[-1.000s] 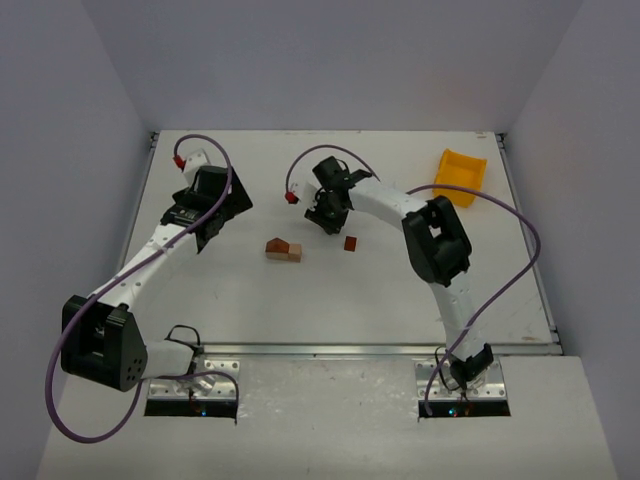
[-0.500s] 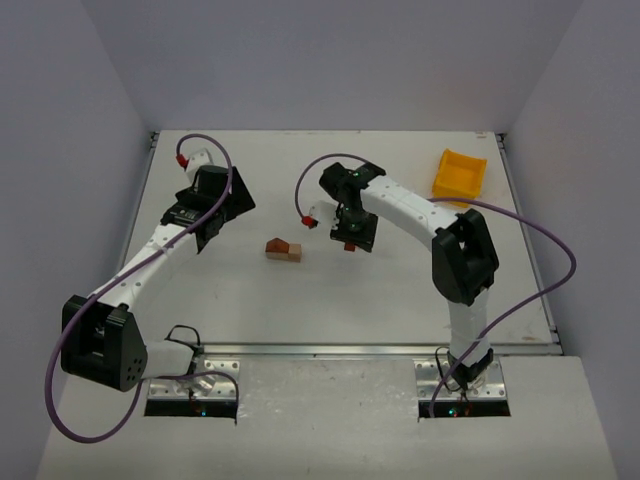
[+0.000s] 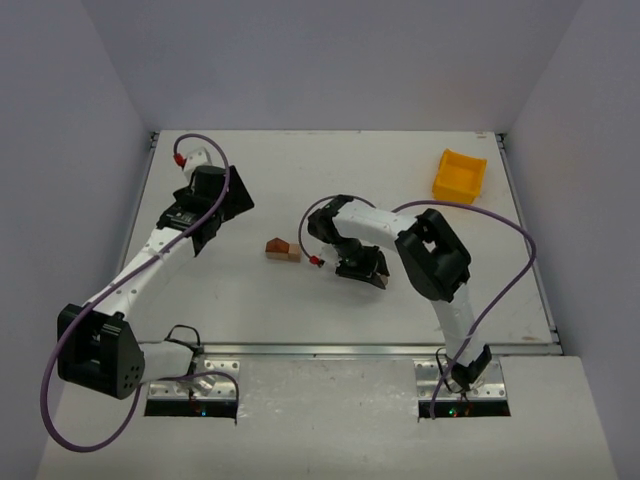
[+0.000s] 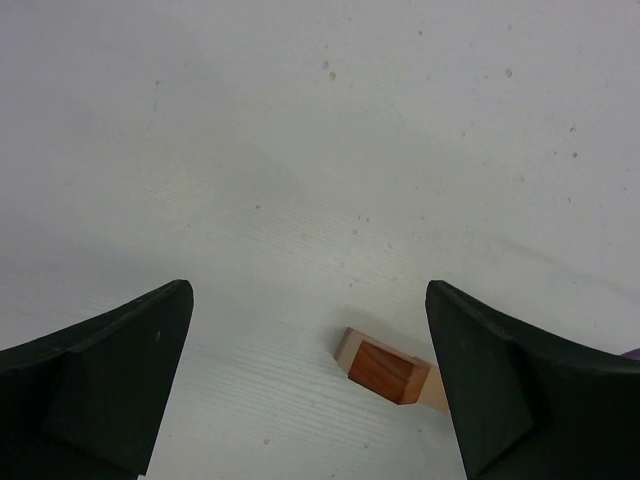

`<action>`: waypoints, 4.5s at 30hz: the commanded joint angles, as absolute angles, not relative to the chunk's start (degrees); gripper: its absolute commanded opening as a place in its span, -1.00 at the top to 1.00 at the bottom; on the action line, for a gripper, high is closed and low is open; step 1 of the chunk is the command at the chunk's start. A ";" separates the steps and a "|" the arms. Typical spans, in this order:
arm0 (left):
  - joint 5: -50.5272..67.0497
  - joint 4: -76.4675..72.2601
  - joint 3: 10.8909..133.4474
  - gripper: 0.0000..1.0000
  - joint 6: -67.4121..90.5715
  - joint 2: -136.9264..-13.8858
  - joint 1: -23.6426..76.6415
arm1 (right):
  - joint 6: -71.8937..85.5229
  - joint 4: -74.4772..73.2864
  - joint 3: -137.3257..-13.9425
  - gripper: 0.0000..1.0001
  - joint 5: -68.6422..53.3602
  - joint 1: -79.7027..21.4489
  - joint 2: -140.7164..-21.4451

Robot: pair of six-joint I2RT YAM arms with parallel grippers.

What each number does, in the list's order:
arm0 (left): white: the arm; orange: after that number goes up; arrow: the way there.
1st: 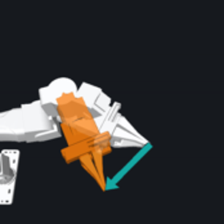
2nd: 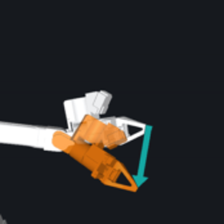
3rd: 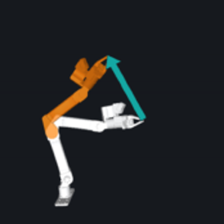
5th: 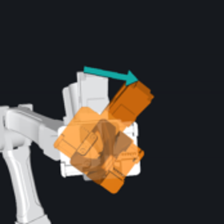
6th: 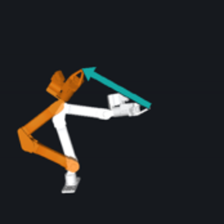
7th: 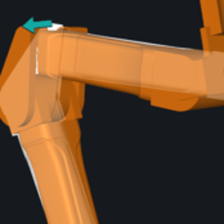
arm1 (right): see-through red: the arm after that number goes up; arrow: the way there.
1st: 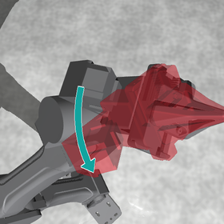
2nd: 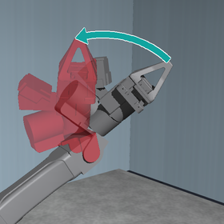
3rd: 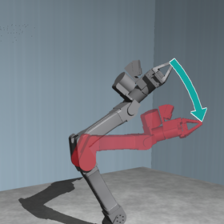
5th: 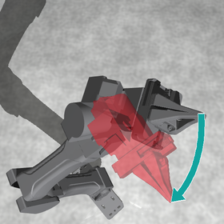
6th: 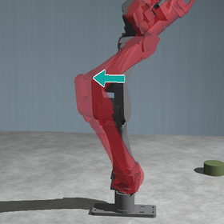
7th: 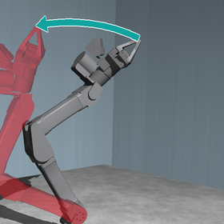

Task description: Build the wood block tower

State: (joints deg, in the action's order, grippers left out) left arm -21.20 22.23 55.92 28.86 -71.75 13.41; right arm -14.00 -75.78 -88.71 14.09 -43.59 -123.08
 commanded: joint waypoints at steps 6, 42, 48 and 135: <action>-22.31 20.80 55.32 -1.00 28.30 -68.12 13.36 | -11.89 -79.38 -90.46 0.50 14.73 -44.47 -127.11; -23.29 21.18 55.46 -1.00 28.39 -68.05 13.36 | -14.86 -67.78 -81.96 -0.27 15.83 -44.47 -112.53; -23.01 21.18 55.55 -1.00 28.39 -68.10 13.36 | -16.26 -52.61 -71.17 -0.33 10.11 -44.47 -94.03; -22.83 19.93 54.34 -1.00 28.94 -65.92 13.36 | -1.89 -33.81 -95.57 0.87 6.79 -49.37 -113.69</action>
